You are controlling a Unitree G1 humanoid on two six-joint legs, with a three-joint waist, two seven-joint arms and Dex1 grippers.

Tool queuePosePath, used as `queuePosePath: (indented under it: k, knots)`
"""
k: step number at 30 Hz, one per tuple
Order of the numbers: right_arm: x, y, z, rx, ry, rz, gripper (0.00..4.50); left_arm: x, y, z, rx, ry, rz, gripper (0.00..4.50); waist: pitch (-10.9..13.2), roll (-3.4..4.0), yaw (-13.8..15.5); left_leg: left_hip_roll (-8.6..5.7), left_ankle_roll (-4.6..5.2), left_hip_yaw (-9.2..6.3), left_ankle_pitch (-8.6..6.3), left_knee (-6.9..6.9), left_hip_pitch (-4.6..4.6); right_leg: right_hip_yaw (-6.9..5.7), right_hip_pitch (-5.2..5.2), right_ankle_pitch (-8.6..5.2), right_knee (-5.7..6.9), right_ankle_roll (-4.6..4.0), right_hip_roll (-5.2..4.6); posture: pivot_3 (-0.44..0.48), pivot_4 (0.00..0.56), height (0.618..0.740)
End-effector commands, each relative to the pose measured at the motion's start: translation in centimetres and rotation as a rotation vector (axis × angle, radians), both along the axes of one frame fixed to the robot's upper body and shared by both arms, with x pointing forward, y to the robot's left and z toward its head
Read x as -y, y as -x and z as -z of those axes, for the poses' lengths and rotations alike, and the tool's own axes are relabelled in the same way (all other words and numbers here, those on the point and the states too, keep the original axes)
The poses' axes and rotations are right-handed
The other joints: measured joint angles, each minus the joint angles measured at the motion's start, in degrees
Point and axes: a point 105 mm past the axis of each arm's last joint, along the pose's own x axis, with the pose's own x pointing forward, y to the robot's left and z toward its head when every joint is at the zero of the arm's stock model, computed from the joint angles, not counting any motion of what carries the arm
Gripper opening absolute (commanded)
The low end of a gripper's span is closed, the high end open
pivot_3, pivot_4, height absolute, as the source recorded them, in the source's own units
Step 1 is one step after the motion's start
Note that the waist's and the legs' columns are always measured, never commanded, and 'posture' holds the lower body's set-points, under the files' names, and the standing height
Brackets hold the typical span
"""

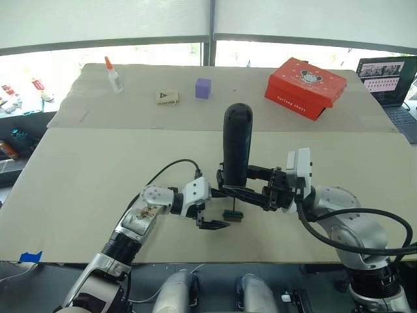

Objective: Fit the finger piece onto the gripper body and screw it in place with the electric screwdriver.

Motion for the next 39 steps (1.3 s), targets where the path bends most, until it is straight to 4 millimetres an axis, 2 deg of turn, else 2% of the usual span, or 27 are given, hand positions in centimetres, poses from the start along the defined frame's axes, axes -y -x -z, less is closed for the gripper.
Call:
queuePosePath:
  k: [1, 14, 21, 29, 34, 39]
  knots:
    - [-0.1, 0.6, -1.0, 0.061, -0.026, -0.018, 1.92, 0.4, 0.1, -1.0, 0.03, 0.031, 0.017, 4.5, 0.0, 0.0, 0.0, 0.0, 0.0, 0.0, 0.0, 0.0, 0.0, 0.0, 0.0, 0.0, 0.0, 0.0, 0.0, 0.0, 0.15, 0.74]
    - [-0.4, 0.7, -1.6, 0.073, -0.034, -0.027, 1.92, 0.4, 0.1, -1.1, 0.031, 0.035, 0.019, 4.5, 0.0, 0.0, 0.0, 0.0, 0.0, 0.0, 0.0, 0.0, 0.0, 0.0, 0.0, 0.0, 0.0, 0.0, 0.0, 0.0, 0.15, 0.74]
    - [-0.3, 1.5, -3.7, 0.126, -0.042, -0.053, 1.92, -0.3, 0.8, -1.6, 0.032, 0.04, 0.025, 4.5, 0.0, 0.0, -0.1, 0.01, 0.0, 0.0, 0.0, 0.0, 0.0, 0.01, -0.01, 0.0, 0.0, 0.0, 0.0, 0.0, 0.15, 0.74]
    - [-0.8, 1.8, -7.4, 0.125, -0.081, -0.086, 1.92, -1.4, 1.3, -2.2, 0.026, 0.057, -0.009, 4.5, 0.0, 0.0, -0.1, 0.02, 0.0, -0.01, 0.0, 0.01, 0.0, 0.03, -0.02, 0.0, 0.0, -0.01, -0.02, 0.0, 0.15, 0.74]
    - [-1.1, 1.5, -8.7, 0.144, -0.079, -0.097, 1.92, -1.8, 0.4, -2.6, 0.039, 0.082, -0.111, 4.5, 0.0, 0.0, -0.1, 0.01, 0.0, -0.03, 0.0, 0.0, 0.0, 0.01, 0.0, 0.0, -0.01, -0.01, -0.02, 0.0, 0.15, 0.74]
    - [-1.2, 1.1, -9.5, 0.16, -0.073, -0.104, 1.92, -2.1, 0.1, -2.1, 0.052, 0.082, -0.213, 4.5, 0.0, 0.0, -0.1, 0.01, 0.0, -0.01, 0.0, -0.01, -0.01, 0.02, -0.01, 0.0, 0.02, -0.01, -0.01, 0.0, 0.15, 0.74]
